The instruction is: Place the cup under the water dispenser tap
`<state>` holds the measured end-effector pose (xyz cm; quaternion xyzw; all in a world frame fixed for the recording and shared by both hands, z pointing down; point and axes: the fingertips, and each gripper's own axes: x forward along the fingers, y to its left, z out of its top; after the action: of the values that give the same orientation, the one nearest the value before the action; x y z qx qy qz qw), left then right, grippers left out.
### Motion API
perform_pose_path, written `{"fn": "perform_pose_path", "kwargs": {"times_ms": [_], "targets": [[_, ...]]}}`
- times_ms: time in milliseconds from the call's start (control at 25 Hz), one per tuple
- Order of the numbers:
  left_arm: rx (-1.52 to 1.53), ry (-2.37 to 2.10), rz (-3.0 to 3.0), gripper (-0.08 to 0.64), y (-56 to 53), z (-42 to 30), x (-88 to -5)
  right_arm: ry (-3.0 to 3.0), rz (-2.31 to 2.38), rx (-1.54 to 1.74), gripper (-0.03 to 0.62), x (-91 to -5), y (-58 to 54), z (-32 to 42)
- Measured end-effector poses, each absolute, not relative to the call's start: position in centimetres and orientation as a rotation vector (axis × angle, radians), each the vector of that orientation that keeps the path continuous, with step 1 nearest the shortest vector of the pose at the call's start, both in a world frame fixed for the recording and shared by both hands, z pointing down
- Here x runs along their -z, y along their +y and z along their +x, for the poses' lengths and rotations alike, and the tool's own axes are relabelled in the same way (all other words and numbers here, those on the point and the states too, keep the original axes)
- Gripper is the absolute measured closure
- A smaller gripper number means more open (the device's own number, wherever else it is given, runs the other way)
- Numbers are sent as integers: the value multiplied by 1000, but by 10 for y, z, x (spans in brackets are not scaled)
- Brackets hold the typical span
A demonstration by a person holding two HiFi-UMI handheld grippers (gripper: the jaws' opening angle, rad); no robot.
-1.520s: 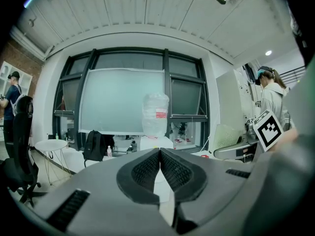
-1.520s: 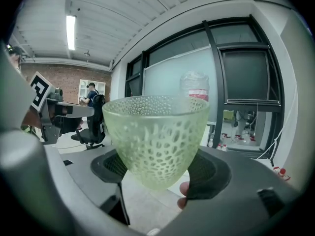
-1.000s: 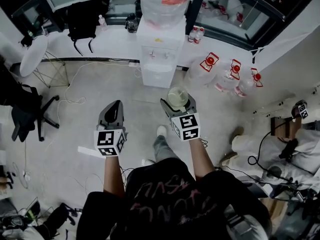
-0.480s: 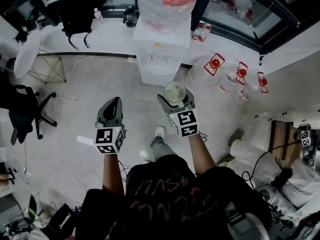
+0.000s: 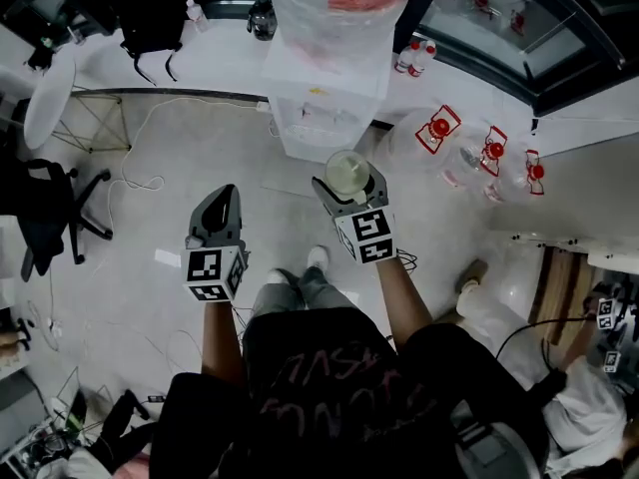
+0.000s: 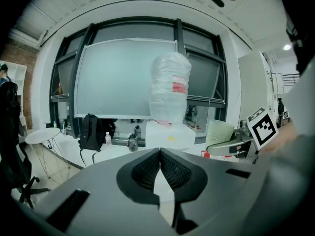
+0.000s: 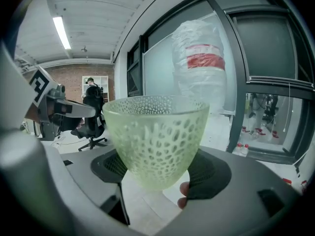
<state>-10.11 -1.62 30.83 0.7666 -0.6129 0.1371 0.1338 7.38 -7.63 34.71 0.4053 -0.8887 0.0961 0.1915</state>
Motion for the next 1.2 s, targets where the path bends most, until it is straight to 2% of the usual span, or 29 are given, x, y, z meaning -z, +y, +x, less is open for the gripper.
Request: {"fn": "perform_pose_path", "kwargs": {"times_ms": [1200], "targets": [[-376,-1709,2211,545,-110,-159,-412,-2433,1185,-275,236,-447,-151,26]]}}
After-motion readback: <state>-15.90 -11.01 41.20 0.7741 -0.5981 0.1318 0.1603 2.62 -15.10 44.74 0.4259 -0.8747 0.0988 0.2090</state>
